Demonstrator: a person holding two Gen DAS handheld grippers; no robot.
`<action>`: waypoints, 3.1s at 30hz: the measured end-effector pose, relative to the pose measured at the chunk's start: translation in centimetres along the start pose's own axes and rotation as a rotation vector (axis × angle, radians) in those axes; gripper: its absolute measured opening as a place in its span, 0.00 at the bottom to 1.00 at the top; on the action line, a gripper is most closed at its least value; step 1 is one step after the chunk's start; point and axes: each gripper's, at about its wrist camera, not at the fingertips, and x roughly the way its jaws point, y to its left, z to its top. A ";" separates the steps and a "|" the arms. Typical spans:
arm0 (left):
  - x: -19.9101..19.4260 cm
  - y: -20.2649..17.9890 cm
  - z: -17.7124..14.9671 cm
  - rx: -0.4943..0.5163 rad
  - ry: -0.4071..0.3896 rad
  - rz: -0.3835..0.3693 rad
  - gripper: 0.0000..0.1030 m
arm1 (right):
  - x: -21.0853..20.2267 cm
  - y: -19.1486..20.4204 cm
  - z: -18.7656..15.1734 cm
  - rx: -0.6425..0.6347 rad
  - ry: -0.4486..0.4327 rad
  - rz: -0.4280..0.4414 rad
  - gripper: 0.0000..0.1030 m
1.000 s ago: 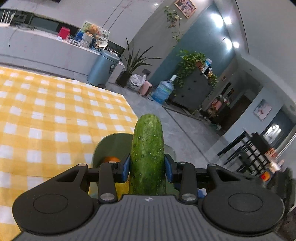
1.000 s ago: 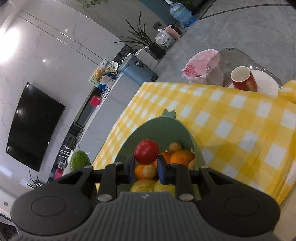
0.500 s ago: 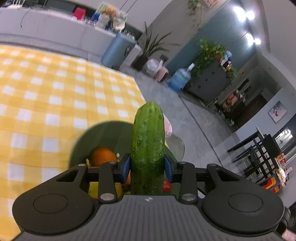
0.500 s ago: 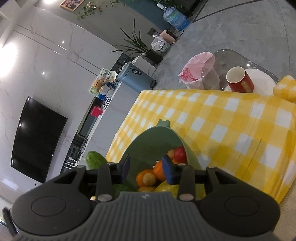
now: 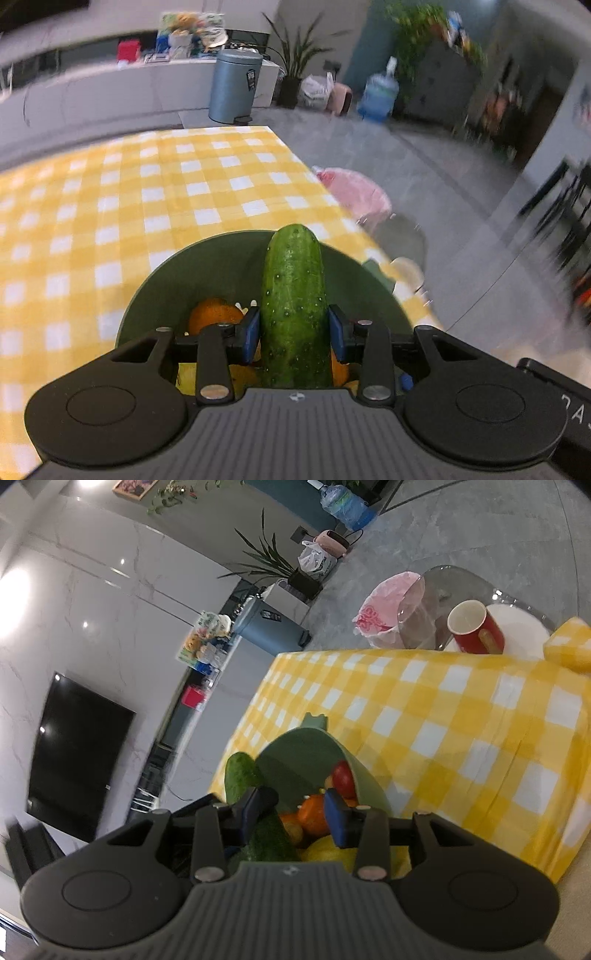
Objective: Organize fruits
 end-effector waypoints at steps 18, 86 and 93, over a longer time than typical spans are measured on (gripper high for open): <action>-2.3 -2.5 0.3 0.188 -0.078 0.173 0.44 | -0.7 -0.7 0.4 0.008 -0.032 -0.018 0.35; -13.1 7.4 -3.7 -0.172 0.048 0.034 0.71 | -3.6 15.8 -9.8 -0.750 0.282 -0.586 0.91; -13.0 7.3 -4.0 -0.164 0.040 0.036 0.70 | -3.6 15.6 -10.1 -0.786 0.237 -0.592 0.91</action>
